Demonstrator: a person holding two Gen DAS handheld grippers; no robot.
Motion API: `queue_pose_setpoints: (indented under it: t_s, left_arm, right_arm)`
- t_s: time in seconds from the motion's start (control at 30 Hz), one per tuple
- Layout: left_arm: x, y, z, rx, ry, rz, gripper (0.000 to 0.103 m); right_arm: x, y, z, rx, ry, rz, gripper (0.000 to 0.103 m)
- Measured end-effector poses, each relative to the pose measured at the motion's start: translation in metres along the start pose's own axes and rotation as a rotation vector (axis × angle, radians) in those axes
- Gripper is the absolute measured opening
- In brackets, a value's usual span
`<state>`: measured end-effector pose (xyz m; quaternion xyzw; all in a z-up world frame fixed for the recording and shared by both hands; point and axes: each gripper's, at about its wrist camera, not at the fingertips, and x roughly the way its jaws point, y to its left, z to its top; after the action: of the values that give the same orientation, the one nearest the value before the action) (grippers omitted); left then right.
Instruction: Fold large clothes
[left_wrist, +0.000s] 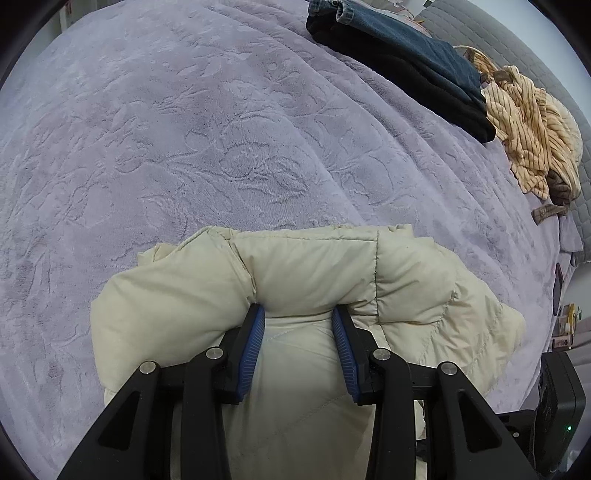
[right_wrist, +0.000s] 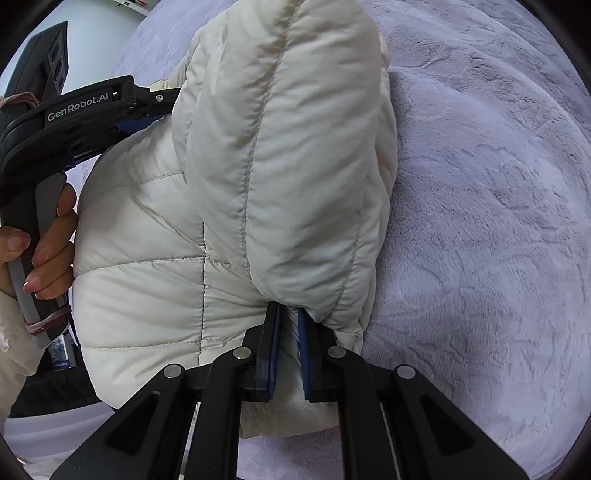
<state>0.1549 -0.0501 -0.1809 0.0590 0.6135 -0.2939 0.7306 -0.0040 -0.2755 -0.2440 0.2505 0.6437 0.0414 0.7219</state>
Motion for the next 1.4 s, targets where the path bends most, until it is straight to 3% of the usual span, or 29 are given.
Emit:
queue_pose_setpoints:
  t_s: [0.27, 0.6, 0.73, 0.77, 0.8, 0.83, 0.9, 0.97, 1.03, 1.2, 1.23, 1.27, 1.33, 1.4]
  left_arm:
    - [-0.052, 0.004, -0.016, -0.022, -0.045, 0.005, 0.042]
    - [-0.119, 0.021, -0.082, -0.055, -0.072, 0.032, 0.042]
    - [-0.135, 0.024, -0.105, -0.081, -0.063, 0.064, 0.047]
    - [-0.14, 0.023, -0.109, -0.079, -0.064, 0.077, 0.047]
    - [-0.144, 0.022, -0.113, -0.079, -0.062, 0.09, 0.047]
    - [-0.148, 0.021, -0.117, -0.085, -0.058, 0.096, 0.047]
    - [-0.156, 0.022, -0.122, -0.108, -0.054, 0.094, 0.049]
    - [-0.164, 0.021, -0.128, -0.134, -0.064, 0.101, 0.089]
    - [-0.175, 0.018, -0.135, -0.143, -0.107, 0.118, 0.091]
    - [-0.186, 0.004, -0.143, -0.192, -0.109, 0.152, 0.091]
    - [-0.188, 0.0, -0.145, -0.201, -0.106, 0.168, 0.091]
    - [-0.189, -0.002, -0.146, -0.203, -0.104, 0.19, 0.101]
    - [-0.194, -0.009, -0.15, -0.211, -0.117, 0.235, 0.103]
    - [-0.2, -0.017, -0.155, -0.224, -0.14, 0.252, 0.103]
  right_arm:
    - [-0.018, 0.001, -0.002, 0.031, -0.01, -0.006, 0.013]
    - [-0.049, 0.011, -0.006, 0.081, -0.031, -0.04, 0.014]
    - [-0.063, 0.021, -0.003, 0.086, -0.054, -0.061, 0.015]
    - [-0.067, 0.023, -0.004, 0.085, -0.064, -0.063, 0.017]
    - [-0.072, 0.026, -0.004, 0.085, -0.073, -0.062, 0.03]
    - [-0.078, 0.03, -0.01, 0.086, -0.081, -0.056, 0.054]
    - [-0.086, 0.038, -0.012, 0.065, -0.097, -0.066, 0.077]
    - [-0.094, 0.046, -0.012, 0.035, -0.104, -0.08, 0.077]
    - [-0.101, 0.05, -0.012, 0.022, -0.104, -0.093, 0.077]
    - [-0.117, 0.058, -0.011, -0.024, -0.13, -0.12, 0.083]
    - [-0.121, 0.06, -0.012, -0.032, -0.137, -0.127, 0.086]
    - [-0.124, 0.06, -0.012, -0.04, -0.143, -0.13, 0.089]
    - [-0.133, 0.061, -0.013, -0.06, -0.157, -0.137, 0.103]
    - [-0.141, 0.064, -0.018, -0.087, -0.183, -0.145, 0.103]
